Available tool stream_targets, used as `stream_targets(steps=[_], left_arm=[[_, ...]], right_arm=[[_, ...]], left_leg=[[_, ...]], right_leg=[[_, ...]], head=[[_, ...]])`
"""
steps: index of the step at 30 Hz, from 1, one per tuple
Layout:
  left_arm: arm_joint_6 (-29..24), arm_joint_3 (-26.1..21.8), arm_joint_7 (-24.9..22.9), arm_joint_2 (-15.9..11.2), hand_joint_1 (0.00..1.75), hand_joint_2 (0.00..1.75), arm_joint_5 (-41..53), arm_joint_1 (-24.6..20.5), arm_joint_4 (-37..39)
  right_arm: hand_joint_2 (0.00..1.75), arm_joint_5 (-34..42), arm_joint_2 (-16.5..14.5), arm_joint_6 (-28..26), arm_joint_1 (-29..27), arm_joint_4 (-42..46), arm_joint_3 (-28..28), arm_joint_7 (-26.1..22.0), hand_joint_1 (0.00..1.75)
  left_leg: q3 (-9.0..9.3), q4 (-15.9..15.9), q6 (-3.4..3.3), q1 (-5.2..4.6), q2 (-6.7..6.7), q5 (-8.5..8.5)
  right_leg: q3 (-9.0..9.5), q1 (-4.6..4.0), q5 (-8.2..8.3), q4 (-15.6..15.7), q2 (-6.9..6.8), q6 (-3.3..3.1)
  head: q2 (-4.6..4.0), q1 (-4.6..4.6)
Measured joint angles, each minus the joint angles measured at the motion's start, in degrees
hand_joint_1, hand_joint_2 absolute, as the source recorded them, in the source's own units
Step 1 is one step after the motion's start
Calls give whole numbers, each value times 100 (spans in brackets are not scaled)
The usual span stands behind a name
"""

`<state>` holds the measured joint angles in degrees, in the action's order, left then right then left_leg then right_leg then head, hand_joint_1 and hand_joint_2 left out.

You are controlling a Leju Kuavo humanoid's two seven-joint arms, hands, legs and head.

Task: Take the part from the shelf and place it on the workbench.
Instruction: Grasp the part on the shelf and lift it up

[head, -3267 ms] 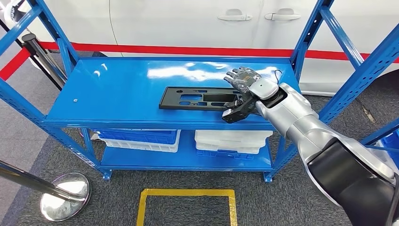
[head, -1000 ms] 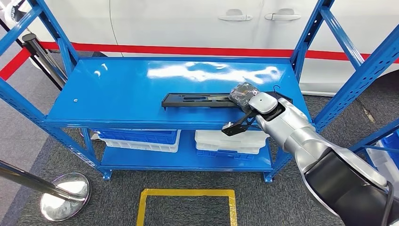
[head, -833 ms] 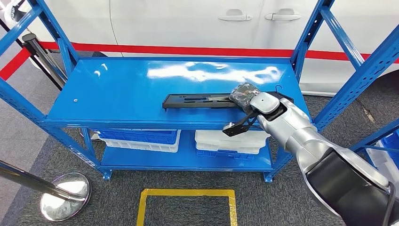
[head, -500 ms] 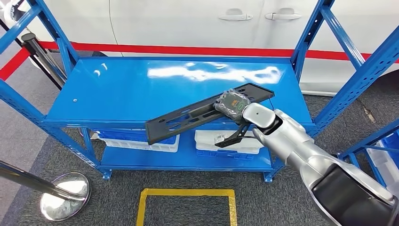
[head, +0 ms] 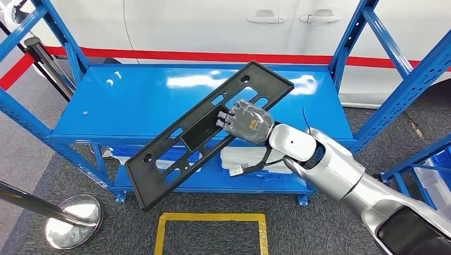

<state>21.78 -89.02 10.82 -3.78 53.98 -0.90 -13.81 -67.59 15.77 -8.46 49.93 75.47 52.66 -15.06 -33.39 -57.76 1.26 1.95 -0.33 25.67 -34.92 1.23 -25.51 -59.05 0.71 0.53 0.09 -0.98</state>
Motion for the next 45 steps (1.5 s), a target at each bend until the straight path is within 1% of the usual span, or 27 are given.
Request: stream_targets(steps=[7, 13, 24, 26, 30, 33, 38, 45], left_arm=[[-114, -2, 66, 21, 0, 175, 15, 0, 0], [-216, -2, 120, 32, 0, 175, 23, 8, 0], [-280, -2, 128, 35, 0, 175, 10, 13, -1], [-311, -2, 125, 37, 0, 175, -11, 16, -2], [-369, -2, 91, 45, 0, 175, -96, 35, -8], [-375, -4, 59, 58, 0, 175, -134, 45, -18], [-314, -4, 28, 78, 0, 175, -230, 48, -20], [-311, -4, 20, 90, 0, 175, -204, 51, -20]], right_arm=[[175, 46, 242, 144, -31, 749, -12, -58, 175], [175, 239, 376, 316, -13, 1225, -87, -66, 175], [175, 326, 476, 384, 63, 1539, -216, -67, 175], [175, 445, 512, 494, 111, 1618, -241, -68, 175], [175, 834, 636, 935, 373, 1920, -352, -78, 175], [175, 967, 718, 1104, 537, 2136, -399, -89, 175], [175, 1062, 810, 1170, 666, 2351, -403, -69, 175], [175, 1092, 856, 1186, 750, 2455, -402, -62, 175]], left_leg=[[0, -4, 0, 0, 3, 1], [-2, -4, 0, 0, 2, 1], [-2, -9, -1, 0, 2, 1], [-2, -9, -1, 0, 2, 1], [-3, -10, -1, -1, 2, 2], [-3, -10, -3, -1, 2, 3], [-3, -10, -6, 0, 2, 5], [-3, -11, -7, -1, 2, 5]], right_leg=[[-1, 0, 0, 0, 1, 0], [0, 0, -1, 0, 1, 2], [2, 0, -1, 0, 1, 2], [2, 1, -1, 0, 1, 2], [2, 1, -1, 0, 1, 2], [2, 1, -1, 0, 1, 2], [2, 1, -1, 0, 1, 2], [3, 0, -1, 0, 1, 2]], head=[[0, 0], [0, 0], [0, 0], [0, 0], [0, 0], [0, 0], [0, 0], [0, 0]])
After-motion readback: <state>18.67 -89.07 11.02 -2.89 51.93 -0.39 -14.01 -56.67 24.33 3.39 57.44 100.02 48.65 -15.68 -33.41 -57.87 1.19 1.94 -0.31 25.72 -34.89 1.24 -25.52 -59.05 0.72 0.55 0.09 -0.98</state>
